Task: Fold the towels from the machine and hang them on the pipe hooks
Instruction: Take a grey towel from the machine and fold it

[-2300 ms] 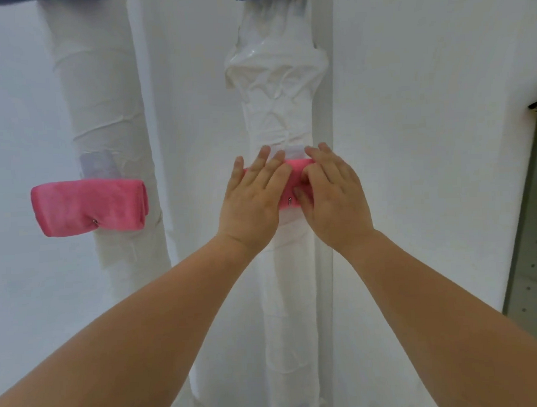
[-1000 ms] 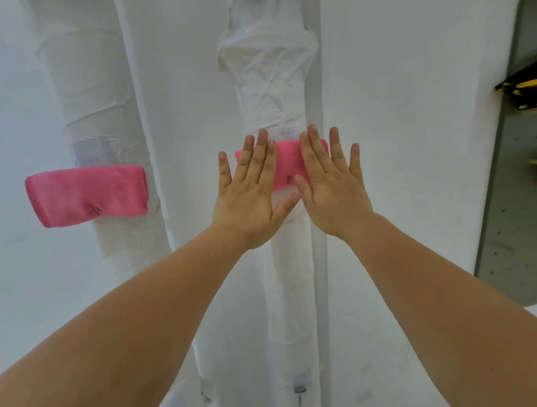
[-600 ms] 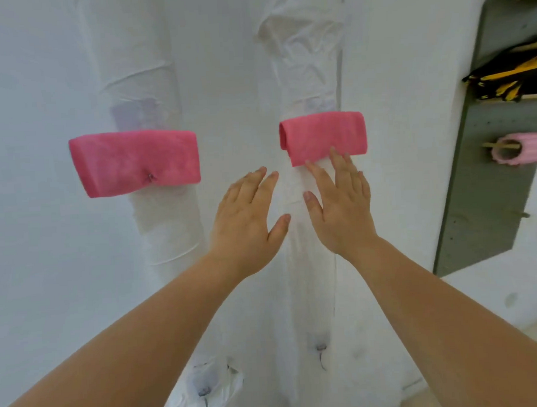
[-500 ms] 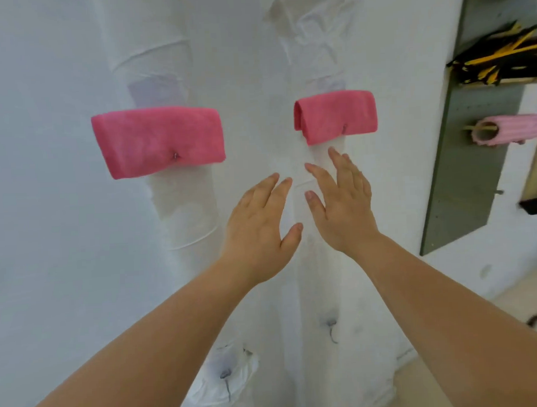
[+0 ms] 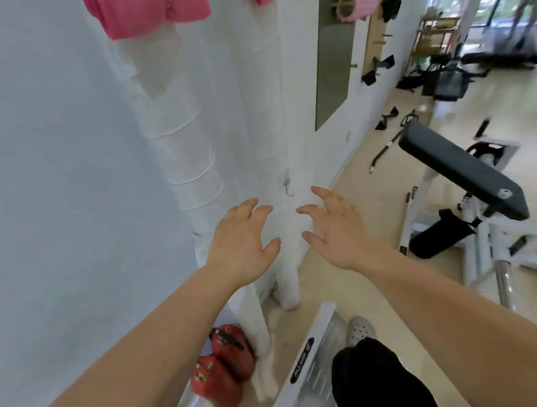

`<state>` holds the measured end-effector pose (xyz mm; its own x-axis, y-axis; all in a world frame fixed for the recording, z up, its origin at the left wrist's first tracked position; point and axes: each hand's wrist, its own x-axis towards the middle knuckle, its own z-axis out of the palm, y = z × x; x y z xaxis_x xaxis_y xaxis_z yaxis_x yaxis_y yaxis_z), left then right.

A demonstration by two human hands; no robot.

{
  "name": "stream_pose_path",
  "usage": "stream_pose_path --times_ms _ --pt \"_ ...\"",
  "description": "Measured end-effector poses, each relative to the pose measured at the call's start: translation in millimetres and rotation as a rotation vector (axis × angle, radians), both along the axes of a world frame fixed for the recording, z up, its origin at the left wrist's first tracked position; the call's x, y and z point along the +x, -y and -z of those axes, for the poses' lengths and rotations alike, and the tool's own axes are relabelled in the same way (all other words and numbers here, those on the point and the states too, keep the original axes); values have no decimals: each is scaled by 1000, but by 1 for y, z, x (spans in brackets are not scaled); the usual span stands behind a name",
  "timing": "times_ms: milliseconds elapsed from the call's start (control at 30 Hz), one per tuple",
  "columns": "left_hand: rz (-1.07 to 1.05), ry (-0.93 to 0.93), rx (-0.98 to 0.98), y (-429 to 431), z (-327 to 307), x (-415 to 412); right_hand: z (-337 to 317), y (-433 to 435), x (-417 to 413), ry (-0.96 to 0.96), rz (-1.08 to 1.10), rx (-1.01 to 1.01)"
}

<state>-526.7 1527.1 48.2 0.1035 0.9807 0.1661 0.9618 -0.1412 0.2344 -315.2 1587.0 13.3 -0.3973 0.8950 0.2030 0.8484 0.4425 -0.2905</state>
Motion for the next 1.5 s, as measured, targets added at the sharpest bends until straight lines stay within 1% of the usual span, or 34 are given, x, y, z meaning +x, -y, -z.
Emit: stream_pose_path --times_ms 167,300,467,600,700,800,900,1067,1233,1333,1500 --pt "124 -11 -138 21 40 36 50 65 48 -5 159 -180" --pt "218 8 -211 40 73 80 85 110 95 60 257 -301" --pt "330 -17 -355 66 125 141 130 159 161 91 361 -405" --pt "408 -71 -496 86 167 212 167 205 234 96 481 -531" --pt "479 -95 -552 99 196 270 194 247 297 88 585 -608" --pt "503 -134 -617 115 224 342 218 287 368 86 679 -666" --pt "516 -140 -662 134 248 414 239 322 438 106 717 -728" --pt "538 -123 -768 161 285 512 267 358 529 112 766 -758" --pt "574 -78 -870 170 308 586 291 374 579 -21 916 -698" --pt "552 -49 -899 162 321 625 301 375 595 -94 868 -649" --pt "429 31 -996 166 344 666 308 373 606 -104 787 -584"
